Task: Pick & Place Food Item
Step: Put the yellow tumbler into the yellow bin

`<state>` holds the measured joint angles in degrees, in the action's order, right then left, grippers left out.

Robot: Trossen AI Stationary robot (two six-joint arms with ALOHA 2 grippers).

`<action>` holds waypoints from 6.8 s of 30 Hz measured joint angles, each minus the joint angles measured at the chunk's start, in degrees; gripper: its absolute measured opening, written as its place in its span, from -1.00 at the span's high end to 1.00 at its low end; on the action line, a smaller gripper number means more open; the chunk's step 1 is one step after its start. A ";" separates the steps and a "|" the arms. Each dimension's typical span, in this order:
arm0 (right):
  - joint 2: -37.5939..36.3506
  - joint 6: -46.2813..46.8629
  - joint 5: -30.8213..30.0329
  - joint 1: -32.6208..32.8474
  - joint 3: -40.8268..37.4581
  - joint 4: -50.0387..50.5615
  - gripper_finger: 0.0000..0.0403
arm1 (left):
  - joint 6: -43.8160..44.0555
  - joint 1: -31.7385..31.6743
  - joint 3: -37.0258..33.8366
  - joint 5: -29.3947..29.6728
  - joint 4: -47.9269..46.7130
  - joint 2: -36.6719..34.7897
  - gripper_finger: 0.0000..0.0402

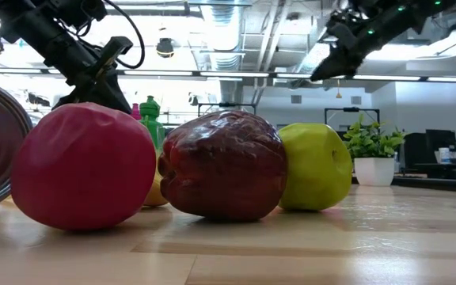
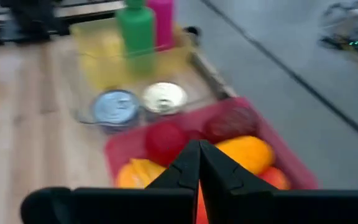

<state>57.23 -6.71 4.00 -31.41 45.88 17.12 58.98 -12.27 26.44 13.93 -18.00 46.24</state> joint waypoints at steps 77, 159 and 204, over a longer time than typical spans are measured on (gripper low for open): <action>-1.64 -5.74 -2.70 -22.39 -10.51 -19.80 0.99 | 3.41 -1.14 20.28 1.03 -10.89 21.12 1.00; -1.62 -5.30 -2.57 -23.37 -10.51 -25.70 0.99 | 40.32 22.93 30.84 -4.72 -44.98 34.71 0.56; -1.62 -5.29 -2.57 -23.40 -10.49 -25.73 0.99 | 37.95 23.93 20.21 -14.28 -35.83 34.73 -0.42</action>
<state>55.61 -12.00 1.43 -54.81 35.40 -8.61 96.93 11.66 46.65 -0.34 -53.82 80.97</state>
